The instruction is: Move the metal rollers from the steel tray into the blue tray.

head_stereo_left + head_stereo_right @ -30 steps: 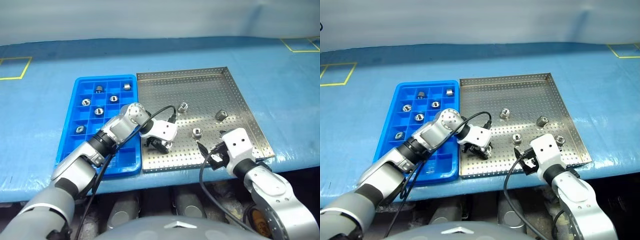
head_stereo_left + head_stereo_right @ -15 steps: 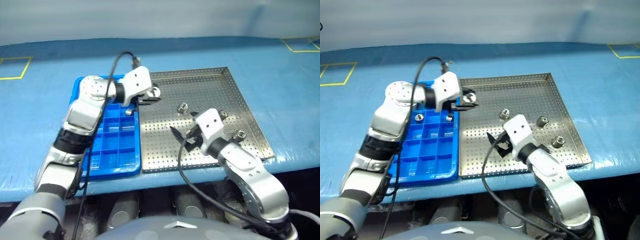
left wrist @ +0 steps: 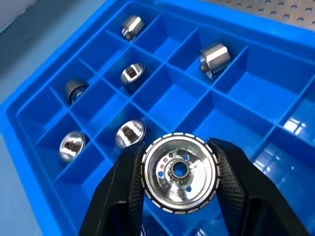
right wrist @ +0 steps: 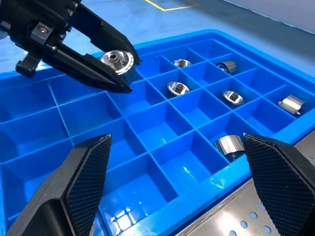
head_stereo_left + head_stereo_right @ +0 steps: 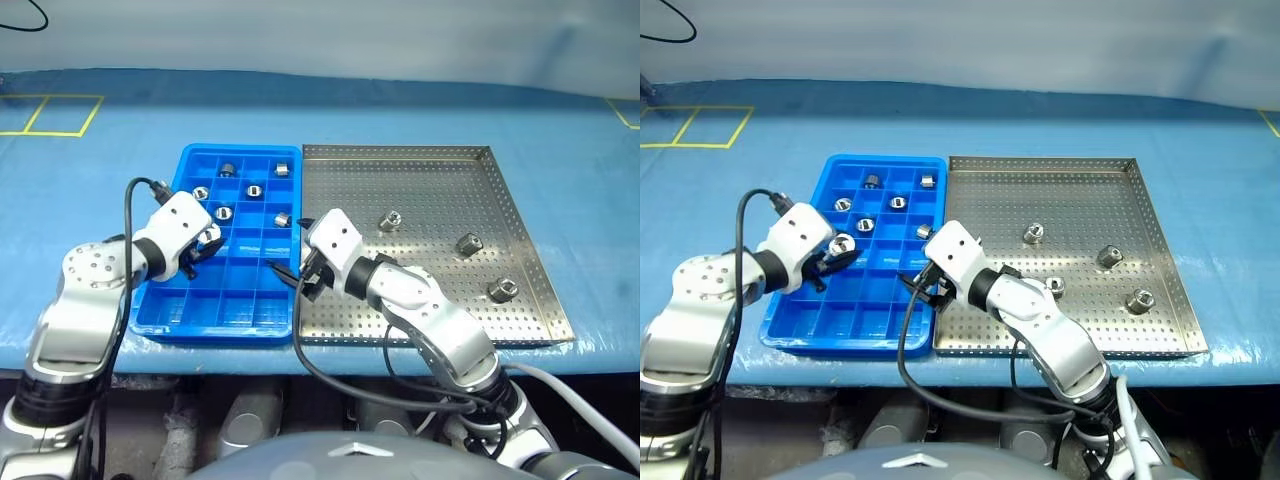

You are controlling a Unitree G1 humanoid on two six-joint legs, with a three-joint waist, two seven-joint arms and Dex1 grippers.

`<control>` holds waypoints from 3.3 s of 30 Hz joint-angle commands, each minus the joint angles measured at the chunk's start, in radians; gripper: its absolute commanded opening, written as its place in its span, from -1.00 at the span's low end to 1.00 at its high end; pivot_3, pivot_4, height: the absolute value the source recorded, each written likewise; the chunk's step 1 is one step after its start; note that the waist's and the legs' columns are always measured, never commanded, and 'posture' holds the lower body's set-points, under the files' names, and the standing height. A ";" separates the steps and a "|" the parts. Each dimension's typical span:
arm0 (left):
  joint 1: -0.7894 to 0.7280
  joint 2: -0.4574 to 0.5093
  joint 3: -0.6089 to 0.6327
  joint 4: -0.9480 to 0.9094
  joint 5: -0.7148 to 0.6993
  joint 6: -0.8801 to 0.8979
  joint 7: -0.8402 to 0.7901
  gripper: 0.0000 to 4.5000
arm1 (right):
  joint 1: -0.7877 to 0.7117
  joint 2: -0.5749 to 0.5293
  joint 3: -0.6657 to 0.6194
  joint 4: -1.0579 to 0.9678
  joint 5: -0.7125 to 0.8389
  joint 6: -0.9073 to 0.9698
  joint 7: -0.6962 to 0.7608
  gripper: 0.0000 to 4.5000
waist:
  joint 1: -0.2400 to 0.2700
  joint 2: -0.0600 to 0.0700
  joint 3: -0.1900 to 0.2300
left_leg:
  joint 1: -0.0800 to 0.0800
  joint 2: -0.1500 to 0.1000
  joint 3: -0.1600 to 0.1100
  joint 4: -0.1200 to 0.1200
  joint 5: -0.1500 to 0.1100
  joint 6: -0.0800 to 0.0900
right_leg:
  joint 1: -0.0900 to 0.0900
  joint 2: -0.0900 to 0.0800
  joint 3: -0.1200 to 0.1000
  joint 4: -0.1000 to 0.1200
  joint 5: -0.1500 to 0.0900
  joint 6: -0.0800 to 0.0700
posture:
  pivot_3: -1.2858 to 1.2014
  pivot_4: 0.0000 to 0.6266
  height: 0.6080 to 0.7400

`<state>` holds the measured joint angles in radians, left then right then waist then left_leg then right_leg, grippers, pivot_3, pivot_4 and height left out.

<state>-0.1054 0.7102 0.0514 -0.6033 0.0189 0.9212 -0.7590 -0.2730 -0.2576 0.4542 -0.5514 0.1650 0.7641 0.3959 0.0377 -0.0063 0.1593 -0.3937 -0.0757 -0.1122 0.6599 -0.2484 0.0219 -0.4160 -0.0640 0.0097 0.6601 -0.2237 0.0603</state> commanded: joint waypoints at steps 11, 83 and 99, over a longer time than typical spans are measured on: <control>0.092 0.019 -0.052 -0.062 -0.012 0.078 0.126 -0.24 | -0.004 -0.049 0.027 -0.009 0.020 -0.092 0.136 1.00 | 0.009 0.000 0.000 | 0.000 0.004 -0.003 -0.002 0.001 -0.002 | 0.001 0.002 -0.002 0.000 0.001 -0.004 | 0.18 -0.52 1.00; -0.818 -0.382 -0.157 0.941 0.003 -0.610 -0.065 -0.25 | 0.196 -0.006 -0.150 -0.174 -0.133 0.012 -0.169 1.00 | -0.171 0.003 0.000 | -0.001 0.005 0.007 0.002 -0.001 0.006 | -0.001 0.003 0.004 0.001 0.006 0.003 | -0.01 -0.52 1.00; 0.105 -0.046 0.301 -0.195 -0.128 -0.033 0.004 -0.25 | -0.148 0.102 0.090 0.199 -0.064 -0.197 0.132 1.00 | 0.027 -0.002 -0.001 | -0.003 0.003 0.005 -0.001 0.003 -0.002 | -0.009 0.003 0.004 0.000 0.007 -0.002 | 0.31 -0.52 1.00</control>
<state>-0.0355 0.6473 0.2984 -0.7040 -0.1032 0.8510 -0.7698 -0.4016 -0.1689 0.5363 -0.3557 0.0889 0.6066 0.5011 0.0645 -0.0084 0.1585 -0.3969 -0.0728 -0.1075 0.6586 -0.2451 0.0202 -0.4253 -0.0608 0.0133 0.6598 -0.2165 0.0579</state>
